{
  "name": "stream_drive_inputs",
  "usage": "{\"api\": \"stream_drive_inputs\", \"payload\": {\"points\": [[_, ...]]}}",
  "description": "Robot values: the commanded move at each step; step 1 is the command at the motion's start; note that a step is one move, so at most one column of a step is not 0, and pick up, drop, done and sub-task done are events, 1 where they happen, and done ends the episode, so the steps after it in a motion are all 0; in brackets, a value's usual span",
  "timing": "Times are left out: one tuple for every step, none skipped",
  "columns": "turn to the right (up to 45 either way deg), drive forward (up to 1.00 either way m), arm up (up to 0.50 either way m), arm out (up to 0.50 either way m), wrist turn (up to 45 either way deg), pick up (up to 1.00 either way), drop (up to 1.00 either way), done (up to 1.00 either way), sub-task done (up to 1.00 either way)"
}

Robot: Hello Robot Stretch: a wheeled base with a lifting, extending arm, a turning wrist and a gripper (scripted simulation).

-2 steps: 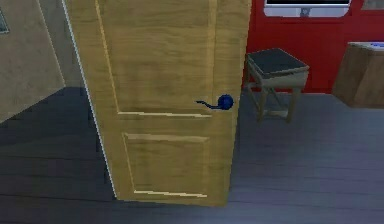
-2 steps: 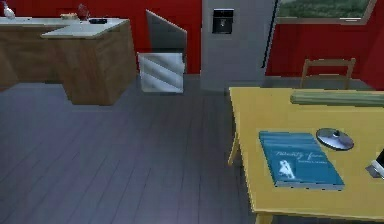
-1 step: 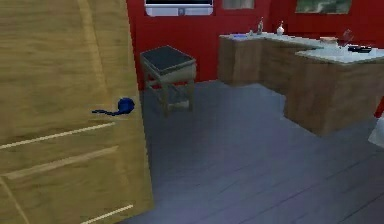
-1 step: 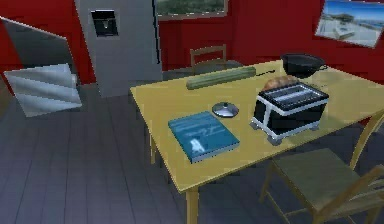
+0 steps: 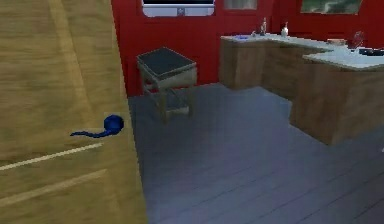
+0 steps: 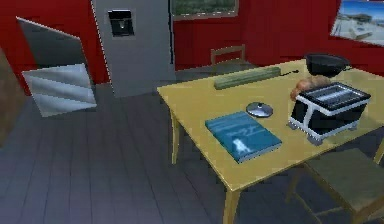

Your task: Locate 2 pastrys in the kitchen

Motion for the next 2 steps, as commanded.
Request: {"api": "stream_drive_inputs", "payload": {"points": [[15.0, 0.00, 0.00, 0.00, 0.0, 0.00, 0.00, 0.00, 0.00], [0.0, 1.00, 0.00, 0.00, 0.0, 0.00, 0.00, 0.00, 0.00]]}}
